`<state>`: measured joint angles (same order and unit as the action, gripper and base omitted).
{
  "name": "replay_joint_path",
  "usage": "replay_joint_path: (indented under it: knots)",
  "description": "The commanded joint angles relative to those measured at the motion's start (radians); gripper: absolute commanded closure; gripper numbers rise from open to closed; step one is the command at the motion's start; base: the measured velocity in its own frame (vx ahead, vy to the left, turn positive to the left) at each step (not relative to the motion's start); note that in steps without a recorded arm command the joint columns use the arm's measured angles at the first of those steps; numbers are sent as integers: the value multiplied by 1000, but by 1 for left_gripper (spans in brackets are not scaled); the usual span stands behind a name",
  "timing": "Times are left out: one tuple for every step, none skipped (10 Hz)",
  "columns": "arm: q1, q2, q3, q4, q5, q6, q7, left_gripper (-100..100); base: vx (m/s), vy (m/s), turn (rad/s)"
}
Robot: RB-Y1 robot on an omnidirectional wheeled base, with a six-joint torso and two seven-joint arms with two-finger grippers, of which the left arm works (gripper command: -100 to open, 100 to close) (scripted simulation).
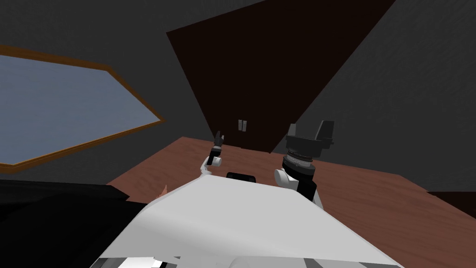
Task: Pull the door open
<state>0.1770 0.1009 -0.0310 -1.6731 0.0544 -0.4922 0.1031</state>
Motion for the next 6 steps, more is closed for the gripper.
replay_joint_path:
  knots:
    - [-25, 11, 4, 41, 3, 11, 5, -100, 91, -48, -18]
    - [-39, 15, 5, 65, 3, 17, 5, -100, 87, -48, -19]
    - [-52, 18, 5, 90, 3, 23, 6, -100, 98, -33, -18]
    - [-66, 21, 5, 114, 4, 29, 6, -100, 99, -28, -17]
    - [-80, 24, 6, 138, 4, 34, 7, -100, 105, -29, -16]
    - [-94, 27, 6, 162, 4, 40, 7, -100, 107, -40, -19]
